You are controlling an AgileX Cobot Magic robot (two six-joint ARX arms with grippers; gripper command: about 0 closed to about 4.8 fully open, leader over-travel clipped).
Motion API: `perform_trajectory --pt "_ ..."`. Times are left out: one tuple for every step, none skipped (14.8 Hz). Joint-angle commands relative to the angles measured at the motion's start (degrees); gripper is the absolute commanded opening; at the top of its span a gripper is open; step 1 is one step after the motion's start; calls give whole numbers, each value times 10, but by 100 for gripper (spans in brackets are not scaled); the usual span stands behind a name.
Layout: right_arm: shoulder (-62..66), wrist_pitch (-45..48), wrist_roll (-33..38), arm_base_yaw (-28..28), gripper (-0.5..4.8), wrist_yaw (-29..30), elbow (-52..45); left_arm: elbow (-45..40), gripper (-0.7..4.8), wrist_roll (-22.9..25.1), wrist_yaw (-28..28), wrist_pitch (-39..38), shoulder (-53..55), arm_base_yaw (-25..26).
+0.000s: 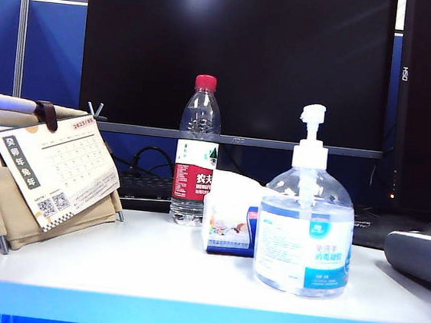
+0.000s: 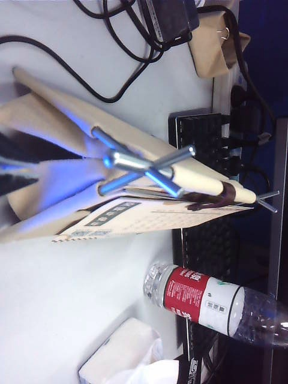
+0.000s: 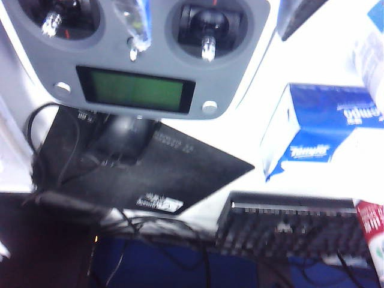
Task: Pull out a tissue from the tissue dispenser, then press the switch of the alcohol sanitizer bottle to drop some sanitizer on the paper tissue, and finally place the treated tissue on the table.
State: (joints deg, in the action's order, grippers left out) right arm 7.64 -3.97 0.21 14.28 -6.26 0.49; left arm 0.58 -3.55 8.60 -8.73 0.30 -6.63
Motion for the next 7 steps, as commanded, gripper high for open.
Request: perform_trajectory --pt "0 7 2 0 270 -3 -1 0 26 -2 6 -8 0 0" --pt "0 7 2 0 270 -3 -1 0 26 -2 6 -8 0 0" --pt "0 6 2 0 270 -3 -1 0 26 -2 6 -8 0 0" --pt "0 4 2 0 270 -3 -1 0 26 -2 6 -8 0 0" --pt "0 0 2 0 270 -3 -1 0 26 -2 6 -8 0 0" --pt "0 -3 2 0 270 -3 -1 0 26 -2 7 -8 0 0" --pt "0 -1 9 1 270 4 -1 0 27 -21 12 -8 0 0"
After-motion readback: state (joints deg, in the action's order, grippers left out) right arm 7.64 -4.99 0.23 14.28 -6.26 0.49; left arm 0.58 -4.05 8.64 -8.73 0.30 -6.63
